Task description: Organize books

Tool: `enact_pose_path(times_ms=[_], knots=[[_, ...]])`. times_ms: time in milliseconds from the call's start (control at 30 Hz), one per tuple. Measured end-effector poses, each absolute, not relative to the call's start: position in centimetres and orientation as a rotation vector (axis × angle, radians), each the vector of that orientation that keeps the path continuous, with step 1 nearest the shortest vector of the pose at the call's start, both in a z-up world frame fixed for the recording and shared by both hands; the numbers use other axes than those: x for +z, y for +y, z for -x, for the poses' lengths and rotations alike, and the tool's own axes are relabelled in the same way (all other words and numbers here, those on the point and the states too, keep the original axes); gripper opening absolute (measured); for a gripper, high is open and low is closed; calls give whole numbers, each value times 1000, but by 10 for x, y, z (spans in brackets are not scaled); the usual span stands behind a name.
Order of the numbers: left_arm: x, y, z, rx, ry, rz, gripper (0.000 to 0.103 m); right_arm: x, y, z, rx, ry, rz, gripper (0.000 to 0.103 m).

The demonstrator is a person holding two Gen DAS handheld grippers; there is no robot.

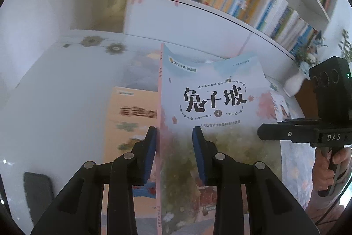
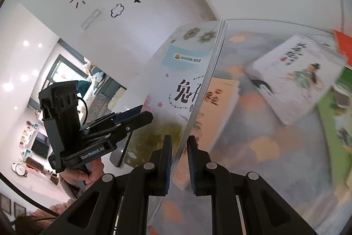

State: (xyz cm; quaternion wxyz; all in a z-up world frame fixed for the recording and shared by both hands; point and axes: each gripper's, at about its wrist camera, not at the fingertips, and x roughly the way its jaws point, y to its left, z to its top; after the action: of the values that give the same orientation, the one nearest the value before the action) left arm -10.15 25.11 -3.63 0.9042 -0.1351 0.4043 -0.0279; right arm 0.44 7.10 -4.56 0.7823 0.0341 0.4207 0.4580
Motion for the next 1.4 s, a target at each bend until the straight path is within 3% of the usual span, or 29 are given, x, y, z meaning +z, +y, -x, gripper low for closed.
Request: enact_pose_path(times_ms=[500,1033,1300,1400], knots=[[-75,304,93,-39,869,305,29,-81,137,-53,1001,1007,-96,13],[-97,302,83,-21,942,263,31,-118,124,-62,942,1066,-111,14],[-106,299,81,21,969,219,36,-122,126,-53,872,1055,-55,21],[-106,297,81,37,973,190,36,-120,130,-48,881,1053,-60,35]])
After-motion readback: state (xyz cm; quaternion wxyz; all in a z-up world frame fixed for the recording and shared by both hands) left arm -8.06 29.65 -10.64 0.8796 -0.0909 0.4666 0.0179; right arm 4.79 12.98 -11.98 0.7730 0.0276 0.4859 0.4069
